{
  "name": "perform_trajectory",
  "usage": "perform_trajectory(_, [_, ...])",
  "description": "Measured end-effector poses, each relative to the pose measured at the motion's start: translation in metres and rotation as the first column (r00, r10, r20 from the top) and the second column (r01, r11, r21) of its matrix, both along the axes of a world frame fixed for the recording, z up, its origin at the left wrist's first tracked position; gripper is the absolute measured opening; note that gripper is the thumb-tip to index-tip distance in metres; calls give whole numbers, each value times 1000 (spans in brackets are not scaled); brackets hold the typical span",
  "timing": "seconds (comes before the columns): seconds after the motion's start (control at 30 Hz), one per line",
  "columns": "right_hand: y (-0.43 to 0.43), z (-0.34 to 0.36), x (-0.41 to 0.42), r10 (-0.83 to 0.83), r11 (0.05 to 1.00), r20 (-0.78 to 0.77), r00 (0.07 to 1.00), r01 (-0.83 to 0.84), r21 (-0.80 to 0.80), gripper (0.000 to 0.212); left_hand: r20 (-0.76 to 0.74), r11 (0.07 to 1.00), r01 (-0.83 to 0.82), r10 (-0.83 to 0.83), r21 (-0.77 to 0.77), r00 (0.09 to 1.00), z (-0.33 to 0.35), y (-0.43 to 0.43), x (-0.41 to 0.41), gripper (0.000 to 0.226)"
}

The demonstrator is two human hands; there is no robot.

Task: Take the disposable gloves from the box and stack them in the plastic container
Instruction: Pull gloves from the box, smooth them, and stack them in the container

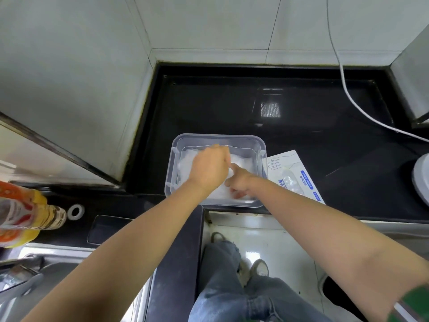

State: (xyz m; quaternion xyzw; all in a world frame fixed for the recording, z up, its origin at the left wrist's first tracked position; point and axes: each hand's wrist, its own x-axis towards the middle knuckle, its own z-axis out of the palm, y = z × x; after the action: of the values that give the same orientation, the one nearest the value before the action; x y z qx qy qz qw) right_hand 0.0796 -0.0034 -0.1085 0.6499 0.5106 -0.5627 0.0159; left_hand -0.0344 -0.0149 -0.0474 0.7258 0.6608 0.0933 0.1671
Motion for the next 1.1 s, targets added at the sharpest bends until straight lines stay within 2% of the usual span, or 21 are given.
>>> perform_trajectory(0.03, [0, -1, 0, 3, 1000, -8, 1000, -3, -3, 68, -71, 986, 19, -31, -165, 997, -7, 2, 3, 20])
perform_trajectory(0.1, [1, -3, 1, 27, 1000, -5, 1000, -27, -2, 65, -111, 894, 2, -58, -448, 992, -24, 5, 0, 29])
perform_trajectory(0.17, [1, -6, 5, 24, 1000, 35, 999, -25, 8, 66, -89, 813, -32, -24, -581, 996, -39, 5, -13, 44])
perform_trajectory(0.23, [2, -6, 5, -27, 993, 65, 998, 19, 119, 59, -70, 806, -64, 29, -588, 997, -51, 4, -27, 52])
perform_trajectory(0.3, [4, -11, 4, -128, 964, 22, 992, 119, 237, 47, -34, 803, -80, 74, -590, 997, -59, 3, -34, 56])
perform_trajectory(0.37, [6, -14, 1, -155, 965, 2, 988, 151, 214, 45, 5, 791, -73, 95, -607, 995, -62, 2, -35, 61])
perform_trajectory(0.47, [7, -15, 0, -82, 993, 160, 984, 68, 91, 58, 25, 796, -61, 95, -602, 995, -63, 2, -36, 62])
perform_trajectory(0.53, [7, -11, -3, -83, 993, 189, 978, 67, 93, 63, 34, 787, -53, 94, -614, 995, -60, 2, -37, 59])
perform_trajectory(0.57, [9, -7, -3, -91, 990, 149, 985, 74, 119, 62, 23, 788, -52, 84, -613, 996, -58, 4, -36, 55])
perform_trajectory(0.63, [14, 6, -1, -114, 971, -37, 993, 120, 207, 48, -53, 834, -72, 51, -548, 997, -47, 6, -32, 39])
perform_trajectory(0.7, [17, 32, 6, -125, 917, -257, 958, 211, 339, 25, -120, 913, -139, 100, -385, 988, -31, 8, -24, 26])
perform_trajectory(0.77, [23, 58, 22, -155, 814, -330, 931, 309, 491, 24, -85, 958, -192, 177, -215, 981, -14, 8, -10, 25])
perform_trajectory(0.83, [26, 72, 47, -212, 727, -272, 939, 337, 598, 24, 24, 979, -183, 186, -90, 982, 2, 6, 11, 25])
perform_trajectory(0.9, [25, 70, 76, -257, 715, -111, 960, 267, 646, 22, 139, 990, -138, 142, -37, 980, 17, 1, 36, 22])
perform_trajectory(1.0, [9, 50, 117, -210, 820, 181, 961, 73, 568, 22, 283, 997, -53, 66, -52, 957, 29, -10, 77, 16])
perform_trajectory(1.1, [-13, 30, 140, -38, 883, 430, 902, -171, 437, 26, 367, 986, 69, -10, -148, 930, 23, -23, 110, 14])
